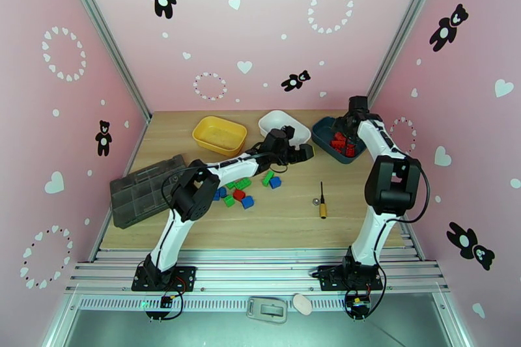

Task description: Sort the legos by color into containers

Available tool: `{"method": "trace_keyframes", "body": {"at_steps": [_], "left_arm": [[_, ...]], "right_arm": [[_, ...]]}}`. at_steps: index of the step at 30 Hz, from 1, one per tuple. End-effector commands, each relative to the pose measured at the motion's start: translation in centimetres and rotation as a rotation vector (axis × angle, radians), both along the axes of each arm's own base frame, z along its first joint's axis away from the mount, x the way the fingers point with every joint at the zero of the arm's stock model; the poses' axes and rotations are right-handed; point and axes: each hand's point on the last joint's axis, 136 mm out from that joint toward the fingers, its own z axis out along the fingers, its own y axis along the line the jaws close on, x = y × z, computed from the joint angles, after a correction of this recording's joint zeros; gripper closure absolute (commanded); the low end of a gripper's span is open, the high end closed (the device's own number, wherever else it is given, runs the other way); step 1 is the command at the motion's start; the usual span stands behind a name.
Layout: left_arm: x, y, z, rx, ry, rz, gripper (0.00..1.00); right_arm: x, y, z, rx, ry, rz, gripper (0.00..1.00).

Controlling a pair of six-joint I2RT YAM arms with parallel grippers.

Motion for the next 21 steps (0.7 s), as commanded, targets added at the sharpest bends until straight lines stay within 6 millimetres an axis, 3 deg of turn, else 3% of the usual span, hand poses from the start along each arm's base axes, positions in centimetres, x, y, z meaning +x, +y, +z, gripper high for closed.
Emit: {"method": "trace_keyframes", "body": {"at_steps": [1,5,9,15,21], "left_arm": [[0.3,1.8,4.6,-0.011,-0.099,0.04,0.03],[-0.3,3.5,5.1,0.023,-0.131,0.072,0.03],[-1.3,6.4,5.2,0.094,-0.177,0.128,0.03],[-2.7,13.7,3.8,0.26,-0.211,0.276,0.03],[-4.1,21.8,2.3,0.319,-0.156,0.427,0.02]], "right_arm": [[-0.1,-0.3,0.9,-0.006,-0.004,-0.003,0.23],[-0.7,0.3,1.5,-0.003,-0.021,0.014,0.23],[-1.5,2.8,2.7,0.011,-0.06,0.072,0.25],[-3.2,9.7,3.5,0.008,-0.082,0.229,0.29],[-5.5,18.3,2.3,-0.007,-0.049,0.426,0.31]]}}
